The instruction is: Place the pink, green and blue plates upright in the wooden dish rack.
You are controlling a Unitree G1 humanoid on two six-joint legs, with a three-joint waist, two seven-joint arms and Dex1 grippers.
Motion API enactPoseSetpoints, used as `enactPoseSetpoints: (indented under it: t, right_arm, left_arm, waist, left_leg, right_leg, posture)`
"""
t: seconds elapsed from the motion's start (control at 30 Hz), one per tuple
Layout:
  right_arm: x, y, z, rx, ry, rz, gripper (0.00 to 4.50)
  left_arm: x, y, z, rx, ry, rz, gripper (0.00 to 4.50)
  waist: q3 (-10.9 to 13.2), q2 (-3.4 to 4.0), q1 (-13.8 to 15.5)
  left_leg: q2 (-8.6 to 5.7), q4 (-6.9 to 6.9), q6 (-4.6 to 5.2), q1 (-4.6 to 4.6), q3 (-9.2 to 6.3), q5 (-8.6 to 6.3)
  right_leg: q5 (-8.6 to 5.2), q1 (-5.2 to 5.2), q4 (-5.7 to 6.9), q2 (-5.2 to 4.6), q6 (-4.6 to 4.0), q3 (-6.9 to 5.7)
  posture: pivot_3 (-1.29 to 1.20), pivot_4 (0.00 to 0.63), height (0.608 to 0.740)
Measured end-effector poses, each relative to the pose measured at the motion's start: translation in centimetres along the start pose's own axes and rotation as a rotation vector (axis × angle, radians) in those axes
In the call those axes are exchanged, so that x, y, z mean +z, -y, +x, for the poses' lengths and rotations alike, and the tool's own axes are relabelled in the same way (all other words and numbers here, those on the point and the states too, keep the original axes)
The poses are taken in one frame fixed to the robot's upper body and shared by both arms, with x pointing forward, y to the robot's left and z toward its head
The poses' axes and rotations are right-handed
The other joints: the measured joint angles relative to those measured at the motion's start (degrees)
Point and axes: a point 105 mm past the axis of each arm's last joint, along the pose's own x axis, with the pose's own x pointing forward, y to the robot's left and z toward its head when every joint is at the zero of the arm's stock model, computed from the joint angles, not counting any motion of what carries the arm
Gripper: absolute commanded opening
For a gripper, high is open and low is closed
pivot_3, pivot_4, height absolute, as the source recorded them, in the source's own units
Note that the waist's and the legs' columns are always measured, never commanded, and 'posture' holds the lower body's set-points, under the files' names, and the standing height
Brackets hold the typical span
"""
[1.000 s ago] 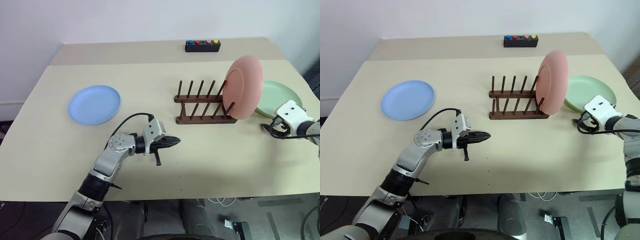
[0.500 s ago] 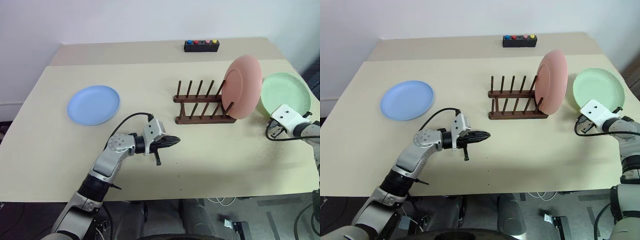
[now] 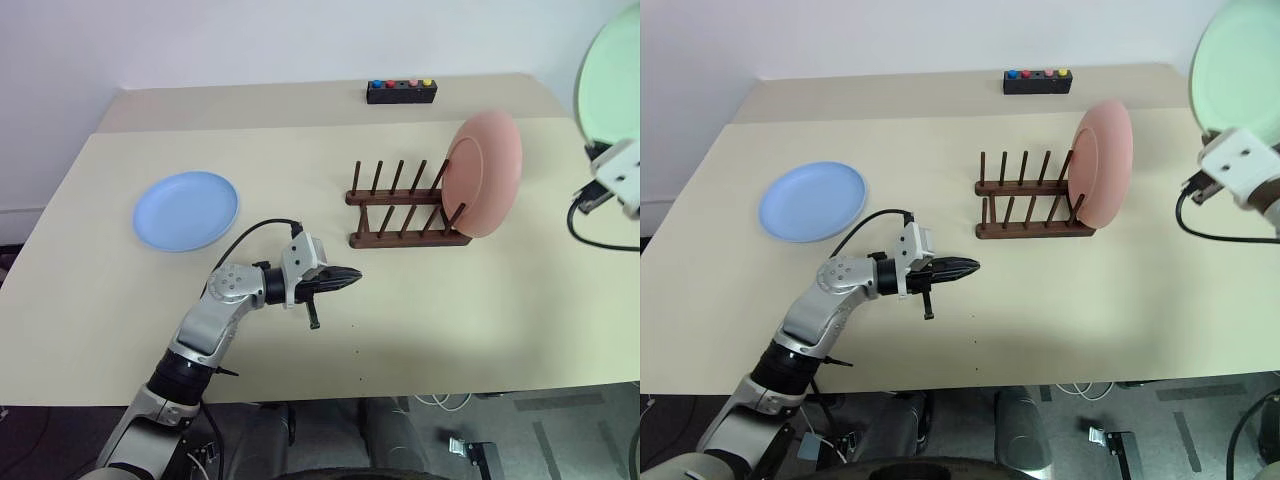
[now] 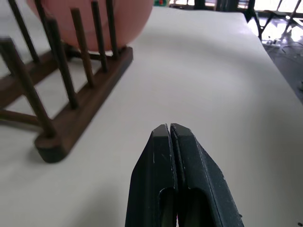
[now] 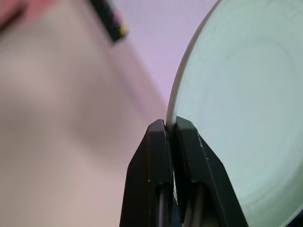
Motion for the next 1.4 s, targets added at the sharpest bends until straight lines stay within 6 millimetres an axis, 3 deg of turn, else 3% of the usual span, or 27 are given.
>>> enactPoseSetpoints:
  t: [0.17,0.3,0.43,0.6,0.83,1.07,1.4]
  right_arm:
    - [7.7,2.3,0.0,0.003,0.266,0.056,0.11]
    - [14.1,0.7,-0.6,0.136,0.514,0.203,0.11]
    - [17.8,-1.4,-1.6,0.305,0.676,0.455,0.11]
    - [20.2,-3.6,-2.6,0.502,0.773,0.727,0.11]
    - [19.7,-5.8,-2.5,0.63,0.745,0.954,0.11]
    - [16.2,-7.2,-1.6,0.658,0.63,1.148,0.11]
    - [14.3,-7.8,-1.1,0.684,0.572,1.25,0.11]
  left_arm:
    - [0.0,-0.4,-0.5,0.014,-0.009,0.008,0.0]
    - [0.3,-0.6,-1.0,0.026,-0.009,0.024,0.0]
    - [-0.3,-0.5,-1.9,0.048,-0.03,0.011,0.0]
    - [-0.6,-1.3,-3.1,0.101,-0.051,0.005,0.0]
    - [-0.7,-1.7,-3.7,0.124,-0.061,0.007,0.0]
    - [-0.8,-1.5,-3.8,0.128,-0.065,0.002,0.0]
    - [-0.7,-1.4,-3.8,0.125,-0.066,0.002,0.0]
  waist:
    - [0.01,-0.01,0.06]
    - [0.02,-0.03,0.03]
    - [0.02,-0.04,0.19]
    - [0.02,-0.05,0.65]
    - [0.02,-0.05,1.34]
    - [0.02,-0.05,1.56]
    - [0.02,-0.05,1.5]
  left_leg:
    - [0.01,-0.01,0.0,-0.01,-0.02,0.0]
    - [0.02,-0.01,0.0,-0.01,-0.04,0.0]
    - [0.02,0.0,0.01,-0.05,-0.06,-0.01]
    - [0.02,0.03,0.01,-0.08,-0.09,-0.01]
    - [0.02,0.02,0.01,-0.09,-0.08,-0.01]
    - [0.02,0.02,0.01,-0.09,-0.07,-0.01]
    - [0.02,0.02,0.01,-0.09,-0.06,-0.01]
  right_leg:
    - [0.0,0.0,-0.01,0.0,0.0,-0.01]
    - [0.0,0.0,0.0,0.0,0.0,-0.02]
    - [0.0,-0.02,0.0,-0.01,-0.01,-0.02]
    - [0.0,-0.03,0.0,-0.01,-0.01,-0.04]
    - [0.0,-0.08,0.0,0.0,-0.01,-0.05]
    - [0.01,-0.08,0.01,0.0,-0.01,-0.05]
    - [0.01,-0.1,0.0,0.01,-0.02,-0.05]
  posture:
    - [0.0,0.15,0.74]
    - [0.0,0.15,0.74]
    - [0.0,0.15,0.74]
    - [0.0,0.15,0.74]
    - [0.0,0.15,0.74]
    - [0.0,0.15,0.74]
    - [0.0,0.15,0.74]
